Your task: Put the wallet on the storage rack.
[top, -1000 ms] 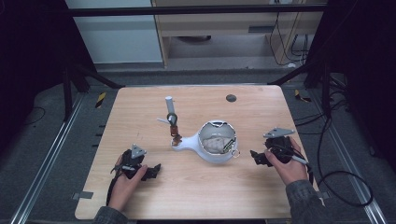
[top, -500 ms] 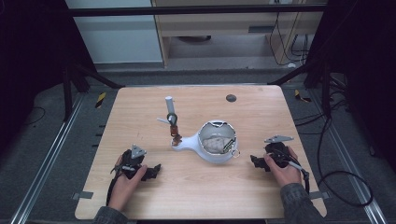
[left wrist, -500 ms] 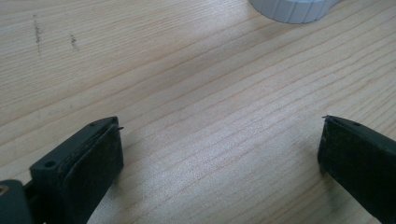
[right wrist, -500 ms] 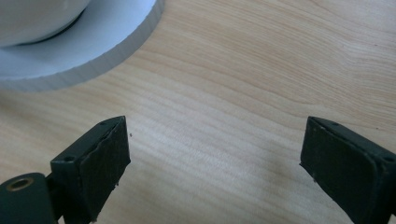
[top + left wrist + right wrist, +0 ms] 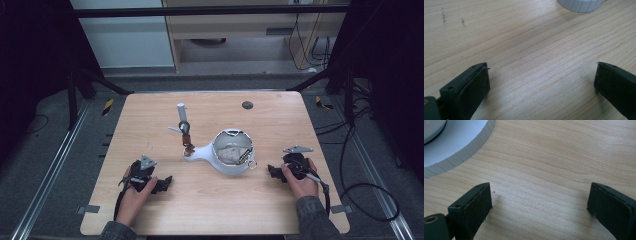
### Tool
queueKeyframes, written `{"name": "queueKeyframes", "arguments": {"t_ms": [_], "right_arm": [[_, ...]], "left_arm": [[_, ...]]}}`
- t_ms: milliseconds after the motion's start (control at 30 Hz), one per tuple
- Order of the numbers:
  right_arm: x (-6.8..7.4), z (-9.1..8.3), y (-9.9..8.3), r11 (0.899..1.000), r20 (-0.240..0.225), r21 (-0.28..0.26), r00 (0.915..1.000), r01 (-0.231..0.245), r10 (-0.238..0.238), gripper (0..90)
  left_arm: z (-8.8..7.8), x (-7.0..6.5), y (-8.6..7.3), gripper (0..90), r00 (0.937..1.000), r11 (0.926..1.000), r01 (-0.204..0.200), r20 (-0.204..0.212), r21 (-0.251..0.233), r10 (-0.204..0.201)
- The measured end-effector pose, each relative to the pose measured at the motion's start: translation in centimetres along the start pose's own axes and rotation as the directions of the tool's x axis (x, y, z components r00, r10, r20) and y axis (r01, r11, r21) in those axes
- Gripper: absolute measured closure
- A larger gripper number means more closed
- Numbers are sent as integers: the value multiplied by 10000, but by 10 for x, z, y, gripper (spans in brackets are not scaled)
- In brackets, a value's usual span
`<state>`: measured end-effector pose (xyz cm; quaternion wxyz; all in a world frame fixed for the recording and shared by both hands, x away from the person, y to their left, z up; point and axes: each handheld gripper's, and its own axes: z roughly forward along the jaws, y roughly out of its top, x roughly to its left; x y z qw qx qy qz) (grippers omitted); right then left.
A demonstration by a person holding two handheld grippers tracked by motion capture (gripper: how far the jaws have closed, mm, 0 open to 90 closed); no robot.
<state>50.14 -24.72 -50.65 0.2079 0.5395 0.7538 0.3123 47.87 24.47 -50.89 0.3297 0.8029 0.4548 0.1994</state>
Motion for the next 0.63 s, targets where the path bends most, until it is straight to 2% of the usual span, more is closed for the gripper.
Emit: {"name": "queueKeyframes", "arguments": {"t_ms": [167,267,633], "right_arm": [[3,2,-1,9999,175,-118,9998,21,-19,36],[6,3,-5,9987,342,-510,9993,-100,118,36],[11,2,-7,9987,575,-497,9982,-150,178,25]], "left_arm": [[0,0,0,0,10000,10000,-5,1,2,5],[0,0,0,0,10000,10000,-3,3,2,3],[0,0,0,0,10000,10000,-13,8,9,13]]}}
